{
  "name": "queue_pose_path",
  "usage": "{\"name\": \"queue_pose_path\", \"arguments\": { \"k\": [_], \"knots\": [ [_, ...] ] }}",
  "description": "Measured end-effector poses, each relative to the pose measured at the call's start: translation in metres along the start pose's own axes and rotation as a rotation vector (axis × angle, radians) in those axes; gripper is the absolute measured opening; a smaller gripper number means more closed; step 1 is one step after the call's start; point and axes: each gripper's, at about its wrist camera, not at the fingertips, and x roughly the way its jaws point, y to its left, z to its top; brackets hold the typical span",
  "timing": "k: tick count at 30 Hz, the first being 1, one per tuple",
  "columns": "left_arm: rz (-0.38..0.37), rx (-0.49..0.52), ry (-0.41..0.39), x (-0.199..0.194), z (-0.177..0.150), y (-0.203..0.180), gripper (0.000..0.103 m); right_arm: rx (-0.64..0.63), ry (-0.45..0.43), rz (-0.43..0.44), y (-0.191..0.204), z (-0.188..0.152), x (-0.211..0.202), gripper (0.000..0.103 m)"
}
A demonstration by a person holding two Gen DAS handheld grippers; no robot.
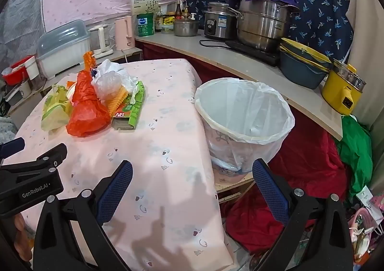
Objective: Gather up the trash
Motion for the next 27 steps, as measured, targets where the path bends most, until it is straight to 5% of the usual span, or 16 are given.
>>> {"name": "queue_pose_path", "arguments": {
  "k": [27],
  "knots": [
    [-0.013,-0.016,0.009,0.0,0.002,-0.002,0.096,-0.001,-0.001,-0.005,-0.001,-0.003,-0.002,0.096]
  ]
}}
